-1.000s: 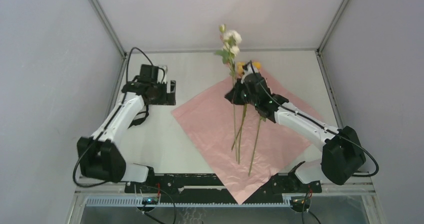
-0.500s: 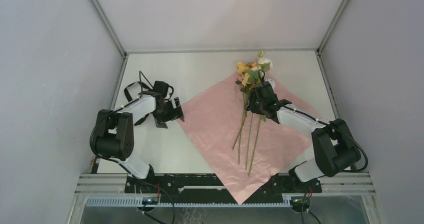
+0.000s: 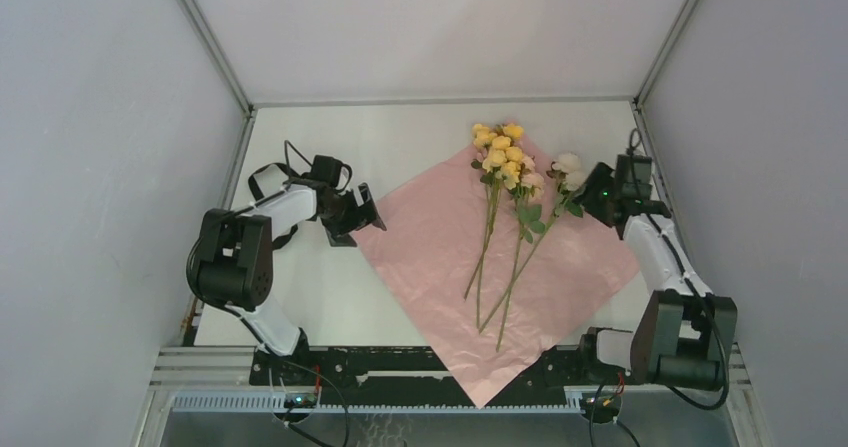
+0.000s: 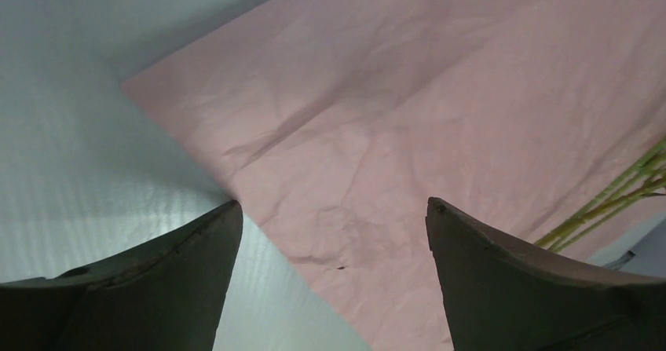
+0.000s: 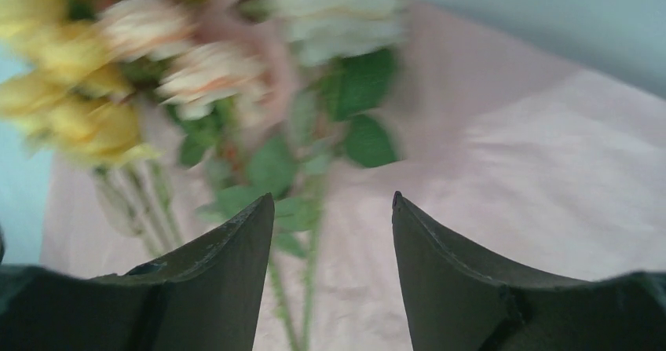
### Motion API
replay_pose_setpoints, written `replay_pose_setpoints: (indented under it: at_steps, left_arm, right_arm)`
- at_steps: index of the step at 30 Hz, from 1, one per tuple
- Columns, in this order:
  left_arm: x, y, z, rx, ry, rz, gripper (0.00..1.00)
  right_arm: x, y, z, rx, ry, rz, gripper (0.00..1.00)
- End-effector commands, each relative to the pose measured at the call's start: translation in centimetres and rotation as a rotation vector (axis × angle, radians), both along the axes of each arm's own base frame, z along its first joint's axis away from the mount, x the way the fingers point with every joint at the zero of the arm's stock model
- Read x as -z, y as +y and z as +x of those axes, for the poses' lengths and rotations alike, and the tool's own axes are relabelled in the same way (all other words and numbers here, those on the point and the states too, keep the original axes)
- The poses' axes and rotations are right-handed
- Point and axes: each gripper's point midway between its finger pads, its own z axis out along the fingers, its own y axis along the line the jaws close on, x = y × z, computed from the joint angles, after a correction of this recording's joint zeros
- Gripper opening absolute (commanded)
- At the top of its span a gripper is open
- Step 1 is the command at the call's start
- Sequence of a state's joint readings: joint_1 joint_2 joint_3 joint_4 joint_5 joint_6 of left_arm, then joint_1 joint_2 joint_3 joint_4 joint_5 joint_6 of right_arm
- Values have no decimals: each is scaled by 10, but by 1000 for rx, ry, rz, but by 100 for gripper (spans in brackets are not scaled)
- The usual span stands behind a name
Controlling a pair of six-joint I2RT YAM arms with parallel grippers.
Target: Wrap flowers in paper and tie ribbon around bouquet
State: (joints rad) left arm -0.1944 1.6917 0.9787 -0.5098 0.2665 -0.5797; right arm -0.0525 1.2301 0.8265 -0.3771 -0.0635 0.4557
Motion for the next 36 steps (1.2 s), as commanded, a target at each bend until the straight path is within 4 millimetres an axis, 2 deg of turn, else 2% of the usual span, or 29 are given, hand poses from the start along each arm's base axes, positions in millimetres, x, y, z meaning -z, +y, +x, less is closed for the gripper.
replay_pose_setpoints:
  at_steps: [1, 5, 7, 10, 14, 16, 21, 23, 26, 29, 33, 35, 36]
  left_arm:
    - [37, -9, -27, 25, 120, -16, 93]
    - [33, -14, -23, 29, 105, -47, 91]
    - [31, -17, -22, 33, 104, -64, 89]
    - [28, -24, -18, 42, 97, -95, 86]
    - [20, -36, -12, 54, 77, -146, 74]
    - [15, -42, -9, 62, 63, -174, 67]
    - [0, -58, 3, 81, 25, -258, 51]
    - [-3, -60, 8, 94, 10, -264, 41]
    - [-4, -56, 12, 96, 19, -255, 20]
    - [-5, -36, 18, 64, 13, -219, 8]
    - [-6, 4, 21, 14, -6, -128, 6]
    - [-8, 24, 26, -11, -26, -91, 6]
    - [-8, 34, 29, -21, -34, -67, 6]
  right_arm:
    - [34, -57, -22, 113, 127, 34, 66]
    - [55, -103, -31, 235, 183, 16, 66]
    - [67, -112, -34, 249, 215, 29, 66]
    - [85, -110, -31, 250, 250, 72, 65]
    - [107, -85, -18, 168, 309, 126, 62]
    - [108, -72, -11, 114, 333, 91, 62]
    - [109, -35, 10, 17, 337, 159, 59]
    - [114, -16, 18, -38, 354, 168, 59]
    - [113, 16, 36, -123, 353, 199, 58]
    - [105, 39, 56, -159, 316, 235, 57]
    - [85, 59, 84, -212, 254, 242, 57]
    - [73, 62, 95, -238, 244, 212, 56]
    - [68, 69, 96, -264, 251, 180, 57]
